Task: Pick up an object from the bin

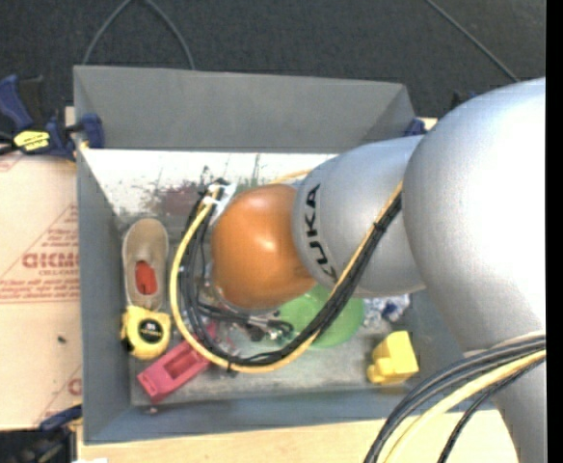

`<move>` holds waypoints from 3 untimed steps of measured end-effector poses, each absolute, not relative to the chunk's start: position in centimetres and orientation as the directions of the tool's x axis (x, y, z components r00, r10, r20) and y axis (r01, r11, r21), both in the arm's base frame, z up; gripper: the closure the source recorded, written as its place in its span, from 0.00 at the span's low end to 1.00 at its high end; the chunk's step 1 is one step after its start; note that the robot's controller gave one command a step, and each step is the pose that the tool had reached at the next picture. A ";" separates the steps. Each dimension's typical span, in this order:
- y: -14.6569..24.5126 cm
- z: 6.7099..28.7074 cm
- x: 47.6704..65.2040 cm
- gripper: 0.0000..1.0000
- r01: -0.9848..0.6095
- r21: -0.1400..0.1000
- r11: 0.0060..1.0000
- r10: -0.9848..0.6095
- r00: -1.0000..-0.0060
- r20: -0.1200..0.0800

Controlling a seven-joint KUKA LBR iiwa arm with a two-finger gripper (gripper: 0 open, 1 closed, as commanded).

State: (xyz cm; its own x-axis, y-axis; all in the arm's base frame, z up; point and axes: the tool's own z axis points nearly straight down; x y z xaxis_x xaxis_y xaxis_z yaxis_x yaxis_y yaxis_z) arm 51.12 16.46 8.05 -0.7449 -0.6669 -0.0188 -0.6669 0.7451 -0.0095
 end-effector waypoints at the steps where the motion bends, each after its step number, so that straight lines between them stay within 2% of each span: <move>1: 17.5 7.4 51.6 1.00 -0.671 -0.011 0.741 -0.671 -0.741 -0.015; 2: 18.3 8.7 52.1 1.00 -0.624 -0.009 0.781 -0.624 -0.781 -0.003; 3: 18.3 9.2 51.6 1.00 -0.733 -0.021 0.680 -0.733 -0.679 -0.023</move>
Offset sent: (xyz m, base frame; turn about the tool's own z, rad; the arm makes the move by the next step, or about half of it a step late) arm 0.0133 0.0261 0.0149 0.0847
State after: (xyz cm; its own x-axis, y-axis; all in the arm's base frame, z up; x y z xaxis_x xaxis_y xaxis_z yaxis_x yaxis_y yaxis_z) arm 51.57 18.29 9.16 -0.6794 -0.7334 -0.0228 -0.7331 0.6798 -0.0208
